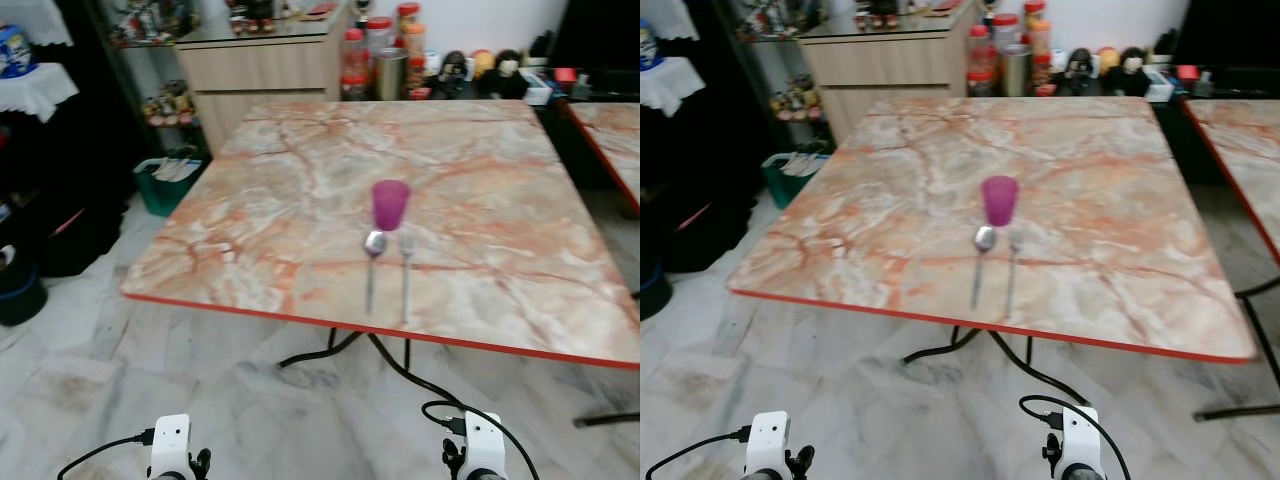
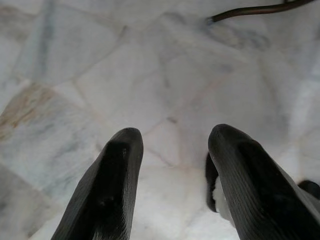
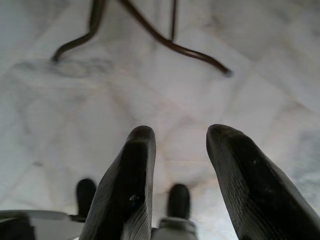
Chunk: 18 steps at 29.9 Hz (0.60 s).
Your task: Setting the table
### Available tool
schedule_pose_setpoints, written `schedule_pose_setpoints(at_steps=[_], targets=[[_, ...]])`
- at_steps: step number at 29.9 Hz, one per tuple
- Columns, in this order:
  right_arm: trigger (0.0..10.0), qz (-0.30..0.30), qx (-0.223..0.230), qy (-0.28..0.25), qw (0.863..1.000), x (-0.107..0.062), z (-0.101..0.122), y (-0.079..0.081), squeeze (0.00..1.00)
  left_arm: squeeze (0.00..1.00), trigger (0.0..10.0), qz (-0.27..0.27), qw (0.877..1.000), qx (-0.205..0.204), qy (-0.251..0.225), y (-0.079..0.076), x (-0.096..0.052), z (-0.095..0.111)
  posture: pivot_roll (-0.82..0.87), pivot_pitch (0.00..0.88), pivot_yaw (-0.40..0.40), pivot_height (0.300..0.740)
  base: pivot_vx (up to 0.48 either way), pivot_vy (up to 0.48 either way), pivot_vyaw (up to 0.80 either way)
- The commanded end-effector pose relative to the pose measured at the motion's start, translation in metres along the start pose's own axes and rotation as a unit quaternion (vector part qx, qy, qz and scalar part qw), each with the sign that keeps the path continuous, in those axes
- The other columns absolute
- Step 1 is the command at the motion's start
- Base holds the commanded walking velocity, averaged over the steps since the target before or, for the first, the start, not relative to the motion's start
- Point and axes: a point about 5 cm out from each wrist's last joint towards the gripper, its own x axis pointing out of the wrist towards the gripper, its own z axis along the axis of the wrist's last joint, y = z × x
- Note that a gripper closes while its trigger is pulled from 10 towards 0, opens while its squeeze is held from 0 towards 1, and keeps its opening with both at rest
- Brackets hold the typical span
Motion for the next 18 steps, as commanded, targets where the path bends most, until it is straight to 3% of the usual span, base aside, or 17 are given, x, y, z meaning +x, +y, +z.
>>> schedule_pose_setpoints(at_steps=[1, 12, 18], targets=[[10.0, 0.004, 0.007, -0.003, 1.0, 0.0007, 0.0019, 0.0055, 0.0, 0.0, 10.0, 0.009, 1.0, -0.001, 0.003, 0.008, -0.0006, 0.0005, 0.08, 0.0, 0.114, 0.74, 0.0, 0.379, 0.0], [10.0, 0.0, 0.013, -0.003, 1.0, 0.0002, 0.0002, 0.0043, 0.0, 0.0, 10.0, 0.008, 1.0, 0.002, 0.001, 0.0076, 0.0001, 0.0031, 0.08, 0.0, 0.125, 0.74, 0.0, 0.416, 0.0], [10.0, 0.0, 0.016, -0.004, 1.0, 0.0004, 0.0007, 0.0061, 0.0, 0.0, 10.0, 0.011, 1.0, 0.004, -0.005, 0.0092, 0.0002, 0.0053, 0.08, 0.0, 0.129, 0.74, 0.0, 0.0, 0.0]])
